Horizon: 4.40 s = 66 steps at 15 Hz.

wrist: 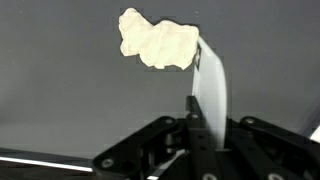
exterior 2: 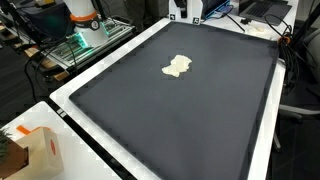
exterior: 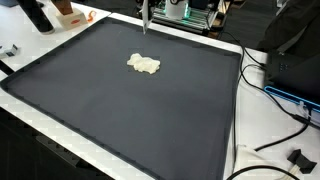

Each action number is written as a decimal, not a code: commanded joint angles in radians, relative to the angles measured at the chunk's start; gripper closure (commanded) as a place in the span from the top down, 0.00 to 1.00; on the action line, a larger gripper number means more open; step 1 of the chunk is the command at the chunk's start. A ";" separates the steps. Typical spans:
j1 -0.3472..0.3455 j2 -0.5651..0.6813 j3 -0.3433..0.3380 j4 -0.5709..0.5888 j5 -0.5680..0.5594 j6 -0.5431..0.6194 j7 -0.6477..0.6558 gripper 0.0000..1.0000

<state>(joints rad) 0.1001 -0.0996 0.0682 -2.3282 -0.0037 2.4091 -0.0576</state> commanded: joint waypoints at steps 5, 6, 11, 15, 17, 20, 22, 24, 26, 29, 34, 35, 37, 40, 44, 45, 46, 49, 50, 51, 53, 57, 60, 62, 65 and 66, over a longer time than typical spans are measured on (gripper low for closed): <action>-0.047 0.086 -0.028 -0.039 0.086 0.093 0.154 0.01; -0.055 0.099 -0.034 -0.049 0.093 0.128 0.191 0.01; -0.081 0.187 -0.057 -0.092 0.168 0.275 0.281 0.01; -0.088 0.246 -0.068 -0.116 0.202 0.353 0.344 0.01; -0.088 0.279 -0.074 -0.117 0.215 0.380 0.382 0.01; -0.085 0.317 -0.084 -0.118 0.221 0.410 0.420 0.01; -0.078 0.335 -0.097 -0.120 0.211 0.428 0.462 0.01; -0.073 0.353 -0.105 -0.117 0.210 0.436 0.488 0.01; -0.072 0.372 -0.106 -0.108 0.216 0.443 0.499 0.01; -0.070 0.388 -0.105 -0.094 0.214 0.450 0.503 0.01; -0.041 0.430 -0.157 -0.063 0.141 0.482 0.534 0.01; -0.039 0.442 -0.156 -0.054 0.145 0.480 0.525 0.01; -0.051 0.453 -0.132 -0.047 0.180 0.469 0.494 0.01; -0.070 0.451 -0.103 -0.064 0.222 0.471 0.460 0.01; -0.062 0.453 -0.104 -0.107 0.205 0.494 0.434 0.01; -0.061 0.452 -0.101 -0.118 0.204 0.508 0.423 0.01; -0.062 0.453 -0.096 -0.128 0.208 0.522 0.415 0.01; -0.080 0.451 -0.060 -0.152 0.236 0.559 0.366 0.01; -0.085 0.451 -0.050 -0.158 0.243 0.565 0.354 0.01; -0.083 0.453 -0.054 -0.164 0.240 0.570 0.355 0.01; -0.087 0.452 -0.052 -0.171 0.242 0.563 0.350 0.01; -0.060 0.444 -0.093 -0.178 0.208 0.522 0.392 0.01; -0.060 0.447 -0.085 -0.175 0.225 0.521 0.400 0.01; -0.077 0.442 -0.058 -0.177 0.252 0.519 0.385 0.01; -0.084 0.430 -0.050 -0.188 0.273 0.518 0.386 0.01; -0.093 0.424 -0.037 -0.192 0.290 0.516 0.378 0.01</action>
<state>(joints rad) 0.0143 0.2710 -0.0131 -2.4608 0.2299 2.9592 0.3275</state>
